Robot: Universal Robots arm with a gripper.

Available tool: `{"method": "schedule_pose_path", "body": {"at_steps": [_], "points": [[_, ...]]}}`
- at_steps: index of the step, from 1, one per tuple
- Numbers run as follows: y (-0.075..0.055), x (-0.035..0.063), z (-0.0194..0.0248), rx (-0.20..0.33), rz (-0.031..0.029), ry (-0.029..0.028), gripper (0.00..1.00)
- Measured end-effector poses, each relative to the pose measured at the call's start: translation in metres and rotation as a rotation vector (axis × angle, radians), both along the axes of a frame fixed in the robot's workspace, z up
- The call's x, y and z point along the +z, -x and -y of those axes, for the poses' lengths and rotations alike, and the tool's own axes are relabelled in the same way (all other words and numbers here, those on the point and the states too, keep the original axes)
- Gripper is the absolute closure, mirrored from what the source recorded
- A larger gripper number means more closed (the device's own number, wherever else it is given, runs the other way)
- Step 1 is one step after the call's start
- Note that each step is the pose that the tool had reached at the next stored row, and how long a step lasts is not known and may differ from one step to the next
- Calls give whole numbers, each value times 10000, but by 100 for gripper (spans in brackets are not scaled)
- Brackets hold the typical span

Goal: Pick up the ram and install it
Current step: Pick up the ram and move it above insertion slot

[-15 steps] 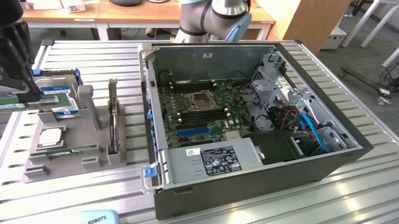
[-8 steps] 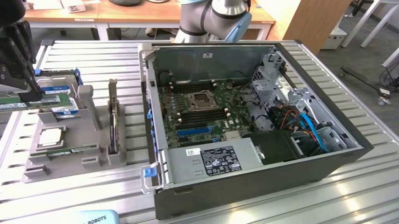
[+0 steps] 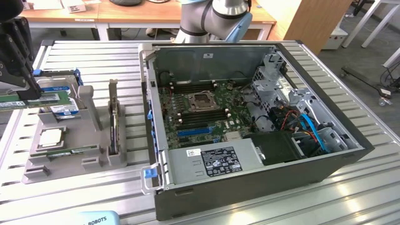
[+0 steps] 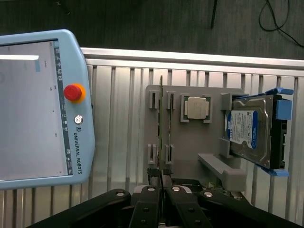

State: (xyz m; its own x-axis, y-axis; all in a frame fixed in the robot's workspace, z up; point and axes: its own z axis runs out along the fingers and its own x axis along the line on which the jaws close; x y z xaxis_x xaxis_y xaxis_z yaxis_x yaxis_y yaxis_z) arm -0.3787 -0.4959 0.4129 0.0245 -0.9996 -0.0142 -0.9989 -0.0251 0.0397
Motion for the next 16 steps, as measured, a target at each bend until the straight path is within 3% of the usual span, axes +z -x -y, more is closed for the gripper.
{"method": "schedule_pose_path", "body": {"at_steps": [5,16], "points": [[-39,1,0,0,-1,1,88],[-309,1,0,1,-1,1,88]]}}
